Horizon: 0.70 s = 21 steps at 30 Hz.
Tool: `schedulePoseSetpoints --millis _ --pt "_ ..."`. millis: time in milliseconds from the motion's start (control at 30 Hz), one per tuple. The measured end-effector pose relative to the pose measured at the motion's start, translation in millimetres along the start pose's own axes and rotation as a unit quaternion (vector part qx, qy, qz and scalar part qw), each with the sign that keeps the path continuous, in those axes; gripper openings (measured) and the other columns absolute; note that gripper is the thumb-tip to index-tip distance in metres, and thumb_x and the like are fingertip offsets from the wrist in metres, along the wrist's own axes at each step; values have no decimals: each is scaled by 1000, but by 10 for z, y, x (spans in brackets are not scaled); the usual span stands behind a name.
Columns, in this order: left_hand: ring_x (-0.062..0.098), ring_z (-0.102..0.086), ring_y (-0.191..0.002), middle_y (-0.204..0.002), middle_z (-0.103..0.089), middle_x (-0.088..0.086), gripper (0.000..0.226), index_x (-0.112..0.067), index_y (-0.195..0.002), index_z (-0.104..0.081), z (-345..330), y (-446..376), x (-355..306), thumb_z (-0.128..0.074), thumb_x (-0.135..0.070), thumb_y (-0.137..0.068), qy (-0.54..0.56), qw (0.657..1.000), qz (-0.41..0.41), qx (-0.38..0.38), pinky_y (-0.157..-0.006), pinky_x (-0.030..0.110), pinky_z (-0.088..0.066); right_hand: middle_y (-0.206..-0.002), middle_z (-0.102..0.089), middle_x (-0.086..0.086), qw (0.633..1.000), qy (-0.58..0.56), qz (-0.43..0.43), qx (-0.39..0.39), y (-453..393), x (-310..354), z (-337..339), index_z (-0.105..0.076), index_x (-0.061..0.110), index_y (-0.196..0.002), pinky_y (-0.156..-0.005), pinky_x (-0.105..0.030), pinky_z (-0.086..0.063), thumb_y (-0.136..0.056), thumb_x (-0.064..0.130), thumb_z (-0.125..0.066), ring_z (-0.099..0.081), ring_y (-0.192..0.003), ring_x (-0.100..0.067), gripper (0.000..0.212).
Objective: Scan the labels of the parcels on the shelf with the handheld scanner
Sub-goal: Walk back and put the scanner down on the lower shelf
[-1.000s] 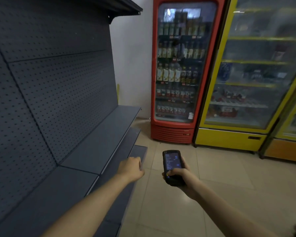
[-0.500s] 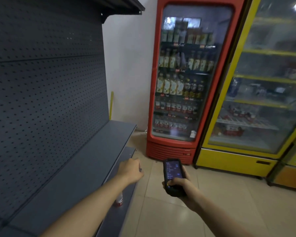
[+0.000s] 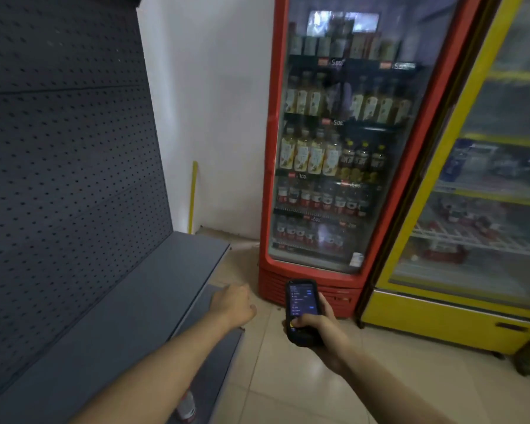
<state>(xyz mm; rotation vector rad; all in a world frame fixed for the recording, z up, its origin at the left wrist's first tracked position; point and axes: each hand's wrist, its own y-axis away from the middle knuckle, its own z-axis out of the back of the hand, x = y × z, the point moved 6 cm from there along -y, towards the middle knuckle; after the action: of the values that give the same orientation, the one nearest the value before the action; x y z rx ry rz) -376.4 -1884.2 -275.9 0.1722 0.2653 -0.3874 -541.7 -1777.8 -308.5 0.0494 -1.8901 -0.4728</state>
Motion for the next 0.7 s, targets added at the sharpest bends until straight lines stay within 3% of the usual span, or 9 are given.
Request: schedulePoseSetpoints --millis 133,233,433,533,600,667,700 --pt "25 -61 -102 -111 -66 5 28 -16 -104 -60 33 -558 -71 -53 -35 -84 12 1000 26 -9 -82 30 -49 -113 -65 -30 999 10 -28 20 -686 222 160 -39 20 -135 -69 -44 -56 -48 -9 -72 -71 -83 -42 98" --pt "25 -62 -100 -109 -66 4 28 -14 -104 -61 66 -898 28 -51 -33 -86 19 998 55 1 -82 30 -51 -107 -66 -28 998 34 -31 38 -1139 408 153 -45 11 -133 -62 -40 -55 -46 -6 -73 -70 -81 -39 93" --pt "25 -62 -99 -109 -65 9 33 -12 -111 -57 123 -1647 526 -52 -36 -89 32 990 138 19 -86 36 -53 -110 -64 -27 991 59 -52 106 -2123 637 -135 -39 11 -137 -57 -36 -56 -46 -6 -75 -72 -74 -34 99" --pt "26 -61 -101 -112 -63 10 35 -10 -111 -58 139 -2025 832 -53 -37 -90 44 983 178 20 -88 38 -53 -115 -63 -28 986 62 -80 131 -2576 685 -388 -41 13 -133 -51 -34 -55 -51 -6 -72 -73 -79 -36 90" --pt "25 -59 -106 -118 -61 8 37 -13 -116 -57 170 -2219 1018 -55 -38 -89 41 979 200 24 -92 37 -51 -118 -63 -28 981 71 -99 151 -2888 698 -547 -44 14 -131 -68 -48 -60 -55 -9 -71 -70 -92 -44 84" --pt "25 -57 -111 -122 -58 6 37 -14 -122 -55 202 -2424 1214 -55 -34 -91 43 973 225 29 -95 37 -49 -113 -64 -26 976 65 -117 173 -3171 708 -705 -49 11 -128 -92 -62 -48 -63 -16 -67 -68 -91 -46 72" --pt "26 -56 -113 -124 -57 6 36 -15 -124 -54 226 -2529 1313 -54 -32 -92 35 971 233 31 -97 36 -48 -110 -64 -25 973 68 -123 180 -3308 713 -786 -52 10 -127 -96 -65 -44 -63 -17 -66 -67 -87 -44 71"
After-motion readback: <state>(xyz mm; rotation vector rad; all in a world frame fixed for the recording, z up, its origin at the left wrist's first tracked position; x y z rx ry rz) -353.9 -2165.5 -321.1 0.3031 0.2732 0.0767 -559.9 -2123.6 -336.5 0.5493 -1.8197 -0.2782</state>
